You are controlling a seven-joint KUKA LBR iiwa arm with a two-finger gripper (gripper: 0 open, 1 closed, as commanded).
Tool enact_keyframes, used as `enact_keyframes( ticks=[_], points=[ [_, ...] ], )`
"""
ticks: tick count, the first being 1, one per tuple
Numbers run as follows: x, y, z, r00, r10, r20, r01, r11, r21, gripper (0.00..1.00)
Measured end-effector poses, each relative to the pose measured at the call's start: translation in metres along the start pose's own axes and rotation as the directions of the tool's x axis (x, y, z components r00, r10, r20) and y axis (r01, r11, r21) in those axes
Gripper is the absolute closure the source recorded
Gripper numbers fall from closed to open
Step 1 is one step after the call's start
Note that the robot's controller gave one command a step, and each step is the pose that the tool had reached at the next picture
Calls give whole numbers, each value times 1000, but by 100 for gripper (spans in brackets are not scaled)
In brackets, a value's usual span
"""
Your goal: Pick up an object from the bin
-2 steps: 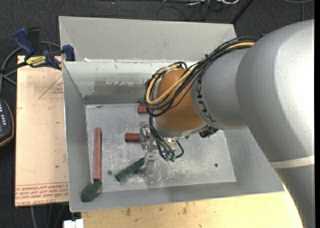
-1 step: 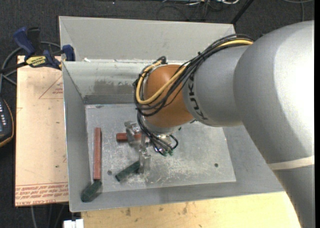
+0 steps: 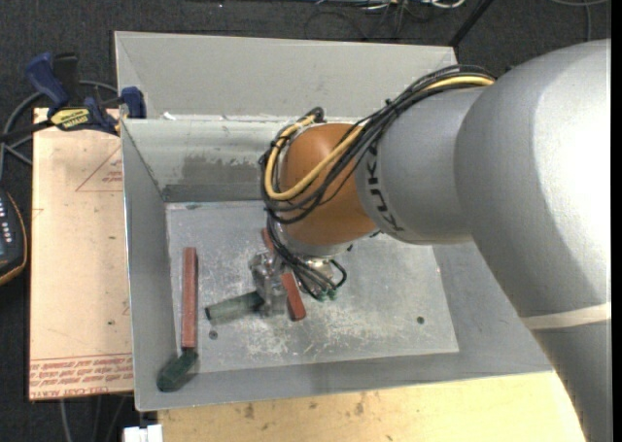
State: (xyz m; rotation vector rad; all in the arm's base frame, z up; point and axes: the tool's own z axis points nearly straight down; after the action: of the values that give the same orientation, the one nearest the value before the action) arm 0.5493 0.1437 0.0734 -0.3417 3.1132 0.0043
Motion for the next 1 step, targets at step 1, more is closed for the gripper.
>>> enact_keyframes(
  ticks=[1],
  points=[
    [18, -1, -149, 1000, 28, 0, -28, 1000, 1, 100]
  ],
)
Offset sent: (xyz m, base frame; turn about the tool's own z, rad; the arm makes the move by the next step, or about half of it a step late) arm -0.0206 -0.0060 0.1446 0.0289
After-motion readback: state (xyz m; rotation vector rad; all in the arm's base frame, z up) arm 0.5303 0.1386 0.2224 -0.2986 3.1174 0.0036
